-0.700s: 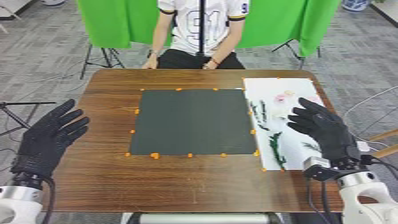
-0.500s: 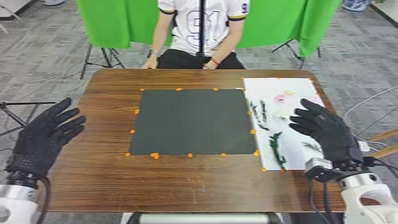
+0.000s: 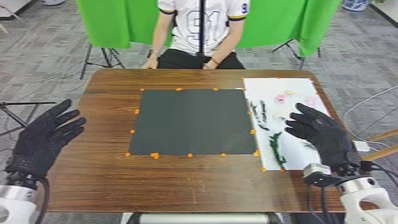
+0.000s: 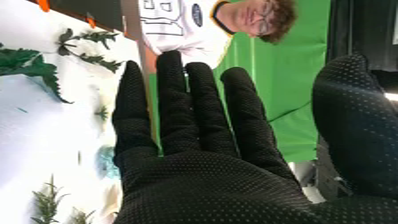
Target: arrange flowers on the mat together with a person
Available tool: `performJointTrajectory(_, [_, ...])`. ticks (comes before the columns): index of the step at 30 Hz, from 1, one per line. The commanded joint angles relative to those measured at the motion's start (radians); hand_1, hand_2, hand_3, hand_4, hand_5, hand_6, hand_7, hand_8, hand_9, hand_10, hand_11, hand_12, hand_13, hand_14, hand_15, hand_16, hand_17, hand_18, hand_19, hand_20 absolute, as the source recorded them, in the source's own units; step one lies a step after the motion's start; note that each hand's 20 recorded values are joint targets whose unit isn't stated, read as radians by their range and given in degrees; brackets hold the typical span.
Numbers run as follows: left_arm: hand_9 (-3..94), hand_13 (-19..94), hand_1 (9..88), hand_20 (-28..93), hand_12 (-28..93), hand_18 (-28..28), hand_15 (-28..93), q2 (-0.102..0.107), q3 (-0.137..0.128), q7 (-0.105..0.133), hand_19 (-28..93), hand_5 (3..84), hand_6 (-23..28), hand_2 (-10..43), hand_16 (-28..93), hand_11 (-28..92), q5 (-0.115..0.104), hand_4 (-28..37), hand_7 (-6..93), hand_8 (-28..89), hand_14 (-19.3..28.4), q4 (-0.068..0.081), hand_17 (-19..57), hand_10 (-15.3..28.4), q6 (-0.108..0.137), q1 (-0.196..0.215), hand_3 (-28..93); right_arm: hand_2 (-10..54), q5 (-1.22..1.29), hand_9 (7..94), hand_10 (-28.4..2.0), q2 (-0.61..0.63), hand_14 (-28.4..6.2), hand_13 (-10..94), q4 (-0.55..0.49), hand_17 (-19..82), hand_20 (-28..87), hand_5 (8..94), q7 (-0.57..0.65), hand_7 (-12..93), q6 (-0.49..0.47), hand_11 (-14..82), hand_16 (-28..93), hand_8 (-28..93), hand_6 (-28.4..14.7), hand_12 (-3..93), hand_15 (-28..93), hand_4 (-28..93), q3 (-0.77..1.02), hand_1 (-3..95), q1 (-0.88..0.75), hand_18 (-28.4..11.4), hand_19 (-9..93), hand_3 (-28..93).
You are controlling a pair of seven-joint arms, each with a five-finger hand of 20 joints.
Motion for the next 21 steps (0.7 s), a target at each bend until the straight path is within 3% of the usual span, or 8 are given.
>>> performJointTrajectory(1, [29.6, 24, 26.8, 15, 20, 23.0, 33, -0.023, 0.005, -0.002, 48, 33.3, 4.3, -0.3, 3, 20, 0.001, -23.7, 15.6, -8, 15.5, -0.002, -7.0, 12.9, 0.004, 0.014, 71, 2.1, -0.006, 40.5, -14.3, -0.013, -12.1, 36, -0.003, 11, 27, 37.5, -0.007, 15, 0.008, 10.4, 30, -9, -5.2, 23.2, 18, -22, 0.007, 20.1, -0.005, -20.3, 43, 86])
performJointTrajectory(3, [29.6, 24, 26.8, 15, 20, 23.0, 33, -0.021, 0.01, -0.009, 48, 33.3, 4.3, -0.3, 3, 20, 0.002, -23.8, 15.7, -8, 15.5, -0.001, -7.0, 12.8, 0.003, 0.009, 71, 2.1, -0.003, 40.5, -14.3, -0.012, -12.2, 36, -0.007, 11, 27, 37.5, -0.005, 15, 0.006, 10.4, 30, -9, -5.2, 23.2, 18, -22, 0.017, 20.2, -0.015, -20.3, 43, 86])
performJointTrajectory(4, [29.6, 24, 26.8, 15, 20, 23.0, 33, -0.014, 0.017, 0.001, 48, 33.3, 4.3, -0.4, 3, 20, 0.002, -23.7, 15.7, -8, 15.5, 0.005, -7.0, 12.8, 0.0, -0.005, 71, 2.0, -0.001, 40.5, -14.3, -0.013, -12.1, 36, -0.004, 11, 27, 37.5, -0.013, 15, 0.003, 10.4, 30, -9, -5.3, 23.2, 18, -22, 0.022, 20.2, -0.012, -20.3, 43, 86])
performJointTrajectory(7, [29.6, 24, 26.8, 15, 20, 23.0, 33, -0.005, 0.008, -0.001, 48, 33.3, 4.2, -0.2, 3, 20, 0.005, -23.9, 15.8, -8, 15.5, 0.003, -7.0, 12.8, -0.002, -0.01, 71, 2.0, -0.007, 40.6, -14.4, -0.019, -12.1, 36, -0.002, 11, 27, 37.6, -0.018, 15, -0.009, 10.4, 30, -9, -5.3, 23.1, 18, -22, 0.027, 20.2, -0.006, -20.3, 43, 86])
performJointTrajectory(11, [29.6, 24, 26.8, 15, 20, 23.1, 33, -0.027, 0.001, 0.0, 48, 33.2, 4.2, -0.2, 3, 20, 0.001, -23.7, 15.7, -8, 15.5, -0.005, -7.0, 12.9, 0.009, 0.014, 71, 1.9, -0.006, 40.5, -14.3, -0.007, -12.1, 36, 0.003, 11, 27, 37.5, -0.009, 15, 0.003, 10.3, 30, -9, -5.3, 23.2, 18, -22, 0.005, 20.2, 0.003, -20.3, 43, 86])
performJointTrajectory(18, [29.7, 24, 26.8, 15, 20, 23.1, 33, -0.014, 0.007, -0.009, 48, 33.3, 4.3, -0.2, 3, 20, 0.003, -23.8, 15.7, -8, 15.6, 0.002, -7.0, 12.8, 0.003, -0.005, 71, 1.9, -0.007, 40.5, -14.3, 0.009, -12.1, 36, -0.002, 11, 27, 37.5, -0.016, 15, 0.036, 10.3, 30, -9, -5.2, 23.1, 18, -22, 0.006, 20.3, 0.004, -20.3, 43, 86])
performJointTrajectory(21, [29.6, 24, 26.8, 15, 20, 23.1, 33, -0.021, 0.004, -0.01, 48, 33.3, 4.3, 0.0, 3, 20, 0.004, -23.9, 15.7, -8, 15.6, -0.002, -7.0, 12.9, 0.007, 0.003, 71, 1.9, -0.003, 40.4, -14.4, 0.011, -12.2, 36, -0.002, 11, 27, 37.5, -0.013, 15, 0.031, 10.2, 30, -9, -5.3, 23.1, 18, -22, 0.008, 20.3, 0.002, -20.3, 43, 86])
